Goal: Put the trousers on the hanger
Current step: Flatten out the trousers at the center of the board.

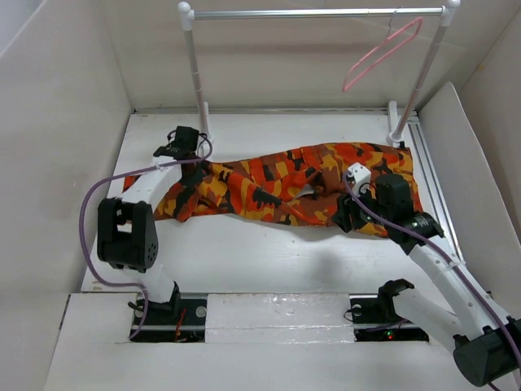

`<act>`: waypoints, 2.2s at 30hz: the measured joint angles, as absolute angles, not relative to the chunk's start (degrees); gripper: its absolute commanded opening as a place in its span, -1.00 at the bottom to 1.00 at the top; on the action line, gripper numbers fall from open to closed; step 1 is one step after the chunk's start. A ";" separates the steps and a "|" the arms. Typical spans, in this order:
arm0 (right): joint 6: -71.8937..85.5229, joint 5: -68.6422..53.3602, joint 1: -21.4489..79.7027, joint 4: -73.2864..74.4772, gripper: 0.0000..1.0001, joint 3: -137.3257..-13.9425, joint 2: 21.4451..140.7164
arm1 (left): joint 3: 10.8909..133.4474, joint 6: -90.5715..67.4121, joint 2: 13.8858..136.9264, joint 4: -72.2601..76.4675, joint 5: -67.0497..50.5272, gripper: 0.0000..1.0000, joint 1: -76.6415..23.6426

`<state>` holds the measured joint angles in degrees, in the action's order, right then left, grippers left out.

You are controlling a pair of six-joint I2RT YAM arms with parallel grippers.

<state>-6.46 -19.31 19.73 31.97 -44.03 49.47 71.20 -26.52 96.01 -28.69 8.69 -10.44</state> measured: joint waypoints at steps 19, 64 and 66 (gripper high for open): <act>-9.43 -25.39 21.23 39.24 0.17 -45.30 49.74 | 86.48 -41.82 54.46 -63.79 0.01 -1.00 -7.29; -6.81 -22.31 17.15 40.12 -0.73 -46.06 53.43 | 65.91 -59.42 41.15 -62.19 32.99 -1.00 -7.29; -6.26 -21.23 16.40 40.16 -0.28 -46.09 52.84 | 67.29 -58.96 42.92 -61.41 34.44 -1.00 -7.25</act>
